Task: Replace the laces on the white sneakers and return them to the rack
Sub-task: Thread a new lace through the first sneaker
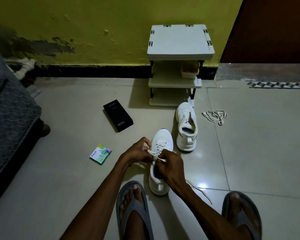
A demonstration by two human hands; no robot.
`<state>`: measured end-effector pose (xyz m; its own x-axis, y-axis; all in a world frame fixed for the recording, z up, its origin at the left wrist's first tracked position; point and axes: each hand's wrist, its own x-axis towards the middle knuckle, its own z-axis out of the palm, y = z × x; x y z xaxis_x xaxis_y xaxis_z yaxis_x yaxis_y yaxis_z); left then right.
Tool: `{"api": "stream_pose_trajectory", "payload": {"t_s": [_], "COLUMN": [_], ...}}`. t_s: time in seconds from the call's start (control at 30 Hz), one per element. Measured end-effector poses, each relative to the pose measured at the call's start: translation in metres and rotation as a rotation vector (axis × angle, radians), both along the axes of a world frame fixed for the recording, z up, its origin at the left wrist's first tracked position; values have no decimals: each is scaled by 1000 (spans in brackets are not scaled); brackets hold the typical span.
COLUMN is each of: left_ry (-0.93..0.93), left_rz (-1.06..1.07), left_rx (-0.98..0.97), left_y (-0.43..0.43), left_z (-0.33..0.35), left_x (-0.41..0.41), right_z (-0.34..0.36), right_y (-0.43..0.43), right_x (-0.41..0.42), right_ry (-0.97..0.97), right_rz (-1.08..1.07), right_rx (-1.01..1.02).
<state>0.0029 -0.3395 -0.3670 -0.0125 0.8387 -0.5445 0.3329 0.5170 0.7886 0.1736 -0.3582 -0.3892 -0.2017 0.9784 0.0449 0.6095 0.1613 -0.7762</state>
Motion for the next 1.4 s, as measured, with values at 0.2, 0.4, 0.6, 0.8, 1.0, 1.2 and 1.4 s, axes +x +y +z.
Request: {"api": "stream_pose_trajectory", "payload": {"t_s": [0.2, 0.4, 0.6, 0.8, 1.0, 1.2, 1.4], "left_ry": [-6, -10, -8, 9, 139, 142, 113], "left_rz": [9, 16, 19, -4, -90, -116, 5], "left_rx": [-14, -24, -33, -29, 34, 91, 83], "left_y": [0, 0, 0, -1, 2, 2, -3], "left_z": [-3, -1, 1, 4, 6, 11, -2], "left_x": [-2, -1, -2, 1, 4, 11, 11], "right_z": [-7, -12, -11, -9, -10, -14, -8], "right_y": [-8, -10, -9, -1, 4, 6, 8], "right_x": [1, -3, -6, 4, 6, 2, 4], "right_ry": [214, 237, 265, 59, -38, -87, -175], "right_rz": [-122, -155, -155, -13, 57, 69, 153], "right_rx": [-23, 21, 46, 115, 191, 177, 172]}}
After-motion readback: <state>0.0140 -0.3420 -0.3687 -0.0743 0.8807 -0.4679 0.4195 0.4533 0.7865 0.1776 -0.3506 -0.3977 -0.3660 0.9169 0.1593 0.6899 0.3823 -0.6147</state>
